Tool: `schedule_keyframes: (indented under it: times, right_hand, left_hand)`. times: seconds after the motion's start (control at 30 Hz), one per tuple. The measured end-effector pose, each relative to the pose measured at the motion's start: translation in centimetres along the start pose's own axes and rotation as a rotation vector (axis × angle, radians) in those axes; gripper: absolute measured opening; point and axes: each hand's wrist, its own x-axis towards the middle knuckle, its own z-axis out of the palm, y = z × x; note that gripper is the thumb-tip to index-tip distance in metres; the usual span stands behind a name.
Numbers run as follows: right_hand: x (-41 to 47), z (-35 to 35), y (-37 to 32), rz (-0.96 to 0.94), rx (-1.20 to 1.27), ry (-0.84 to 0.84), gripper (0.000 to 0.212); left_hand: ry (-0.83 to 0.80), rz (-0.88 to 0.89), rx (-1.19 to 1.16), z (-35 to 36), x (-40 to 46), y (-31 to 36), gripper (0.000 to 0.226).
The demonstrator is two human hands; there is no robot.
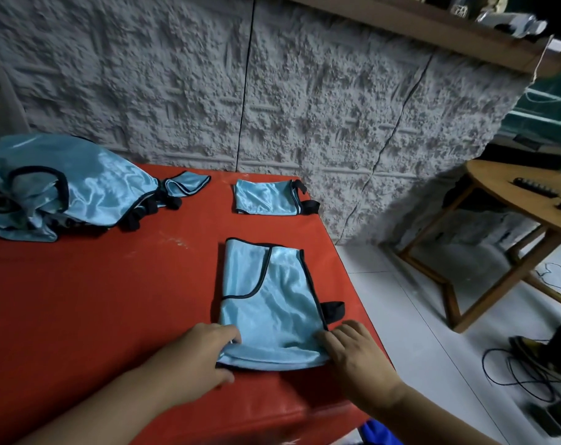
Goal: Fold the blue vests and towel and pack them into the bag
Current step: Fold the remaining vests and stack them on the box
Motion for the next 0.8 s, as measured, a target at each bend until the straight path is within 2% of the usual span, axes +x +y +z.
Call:
schedule_keyframes:
  times: [0.07, 0.2, 0.3, 0.37, 0.43, 0.53, 0.6, 0.67, 0.8]
  right_hand:
    - [-0.1, -1.1, -0.8, 0.0, 0.068, -0.044, 0.033]
    - [0.1, -4.0, -1.8, 0.011, 0.253, -0.233, 0.024]
    - [1.5, -6.7, -2.1, 0.032, 0.442, -0.434, 0.011]
    - [2.9, -7.9, -2.3, 0.074, 0.583, -0.508, 0.008]
    - [4.5, -8.4, -2.2, 0.121, 0.672, -0.526, 0.01]
    - [6.9, -8.1, -1.3, 0.245, 0.833, -0.58, 0.011]
    - [8.3, -7.5, -0.6, 0.387, 0.935, -0.535, 0.012]
    - [9.7, -6.8, -0.1, 0.525, 1.014, -0.463, 0.024]
    - [12.1, -4.8, 0.4, 0.676, 1.064, -0.384, 0.028]
  left_hand:
    - [-0.02, -0.001, 0.033, -0.3, -0.9, 0.2, 0.034]
    - [-0.061, 0.05, -0.035, -2.0, -2.8, 0.5, 0.004]
    - [-0.134, 0.053, -0.089, -4.0, -3.8, 0.7, 0.017]
    - [-0.168, 0.008, -0.175, -5.1, -4.0, 0.2, 0.021]
    - [-0.177, 0.029, -0.306, -6.0, -3.5, -0.7, 0.023]
    - [-0.074, 0.026, -0.443, -6.6, -1.8, -2.1, 0.015]
    - [0.023, -0.008, -0.518, -6.3, 0.0, -3.2, 0.013]
    - [0.106, -0.053, -0.56, -5.7, 1.7, -3.9, 0.016]
    - [0.257, -0.153, -0.662, -3.9, 4.9, -5.0, 0.012]
